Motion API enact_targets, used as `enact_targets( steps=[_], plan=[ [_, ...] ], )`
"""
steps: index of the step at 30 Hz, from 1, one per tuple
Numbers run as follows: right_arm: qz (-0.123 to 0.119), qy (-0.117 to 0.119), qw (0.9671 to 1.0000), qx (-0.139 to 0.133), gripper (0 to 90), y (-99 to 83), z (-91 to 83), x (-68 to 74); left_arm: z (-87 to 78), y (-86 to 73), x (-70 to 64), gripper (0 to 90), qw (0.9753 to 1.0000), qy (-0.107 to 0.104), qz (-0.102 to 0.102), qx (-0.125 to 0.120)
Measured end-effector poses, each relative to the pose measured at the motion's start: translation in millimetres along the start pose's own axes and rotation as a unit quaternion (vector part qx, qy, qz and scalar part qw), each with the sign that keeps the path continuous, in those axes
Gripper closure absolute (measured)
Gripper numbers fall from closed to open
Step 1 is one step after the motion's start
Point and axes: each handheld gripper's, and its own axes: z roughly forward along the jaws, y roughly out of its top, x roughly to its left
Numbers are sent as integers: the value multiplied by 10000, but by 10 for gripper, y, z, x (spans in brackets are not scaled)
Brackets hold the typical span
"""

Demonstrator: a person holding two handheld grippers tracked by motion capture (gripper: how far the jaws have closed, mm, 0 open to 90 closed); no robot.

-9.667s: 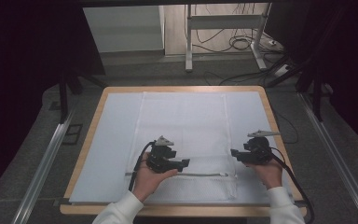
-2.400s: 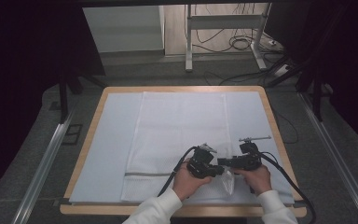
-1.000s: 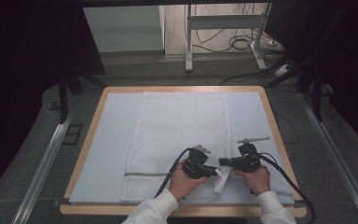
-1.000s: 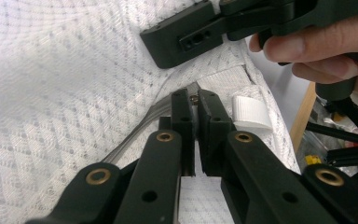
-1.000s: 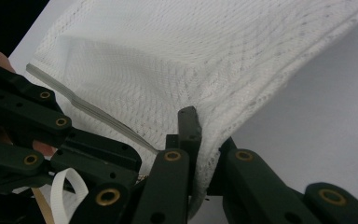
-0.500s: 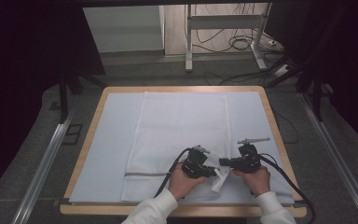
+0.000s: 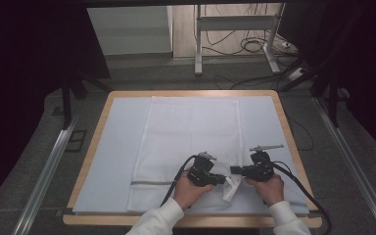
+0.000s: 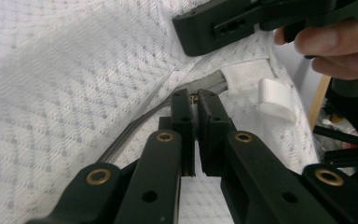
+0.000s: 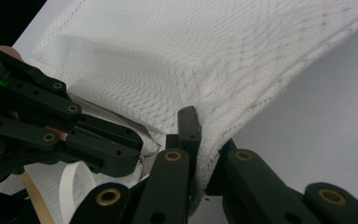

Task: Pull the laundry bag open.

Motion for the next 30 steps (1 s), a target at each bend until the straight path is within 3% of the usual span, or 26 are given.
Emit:
enact_targets(
  steps=[10,30],
  plan=[
    [47,13,10000,-46,878,-1,-17,-18,-78,-65,118,869,9998,0,-175,-38],
    [75,14,10000,-63,878,-13,-19,-29,-160,-145,187,869,9999,41,-111,-68]
  ],
)
